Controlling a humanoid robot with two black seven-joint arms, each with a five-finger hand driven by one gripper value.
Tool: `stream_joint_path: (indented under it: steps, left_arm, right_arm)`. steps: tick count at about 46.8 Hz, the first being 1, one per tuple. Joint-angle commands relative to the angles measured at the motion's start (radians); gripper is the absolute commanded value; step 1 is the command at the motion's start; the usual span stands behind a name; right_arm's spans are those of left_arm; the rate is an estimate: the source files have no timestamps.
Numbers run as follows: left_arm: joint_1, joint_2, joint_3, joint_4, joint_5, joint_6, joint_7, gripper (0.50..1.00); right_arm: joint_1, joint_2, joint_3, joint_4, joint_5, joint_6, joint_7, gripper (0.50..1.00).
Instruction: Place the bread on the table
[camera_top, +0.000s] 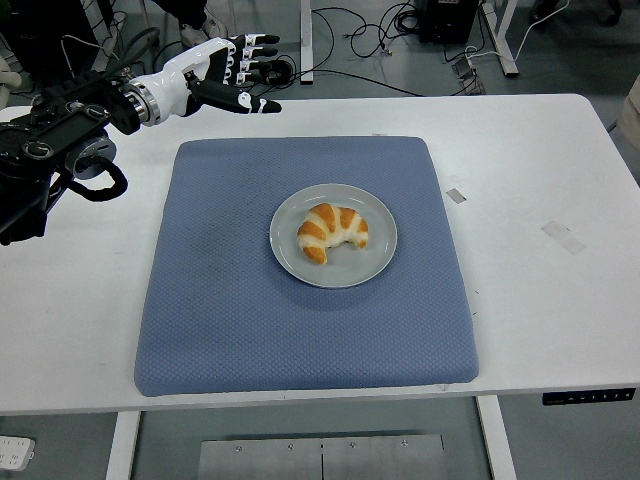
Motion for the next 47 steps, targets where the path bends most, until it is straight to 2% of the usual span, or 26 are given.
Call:
stream_joint_path:
  steps: [1, 31, 47]
  left_arm:
    - [0.0, 0.0, 0.0, 0.0, 0.0, 0.0, -0.001, 0.965]
    - [-0.001, -0.005, 0.009, -0.001, 0.015, -0.003, -0.001, 0.965]
    - [-0.055, -0.021, 0.054, -0.011, 0.045, -0.014, -0.001, 0.963]
  right_arm:
    - [0.0, 0.0, 0.001, 0.0, 0.0, 0.0, -0.001, 1.0]
    - [0.0, 0.0, -0.001, 0.0, 0.0, 0.0, 0.0, 1.0]
    - [0.0, 0.0, -0.001, 0.0, 0.0, 0.0, 0.0, 1.0]
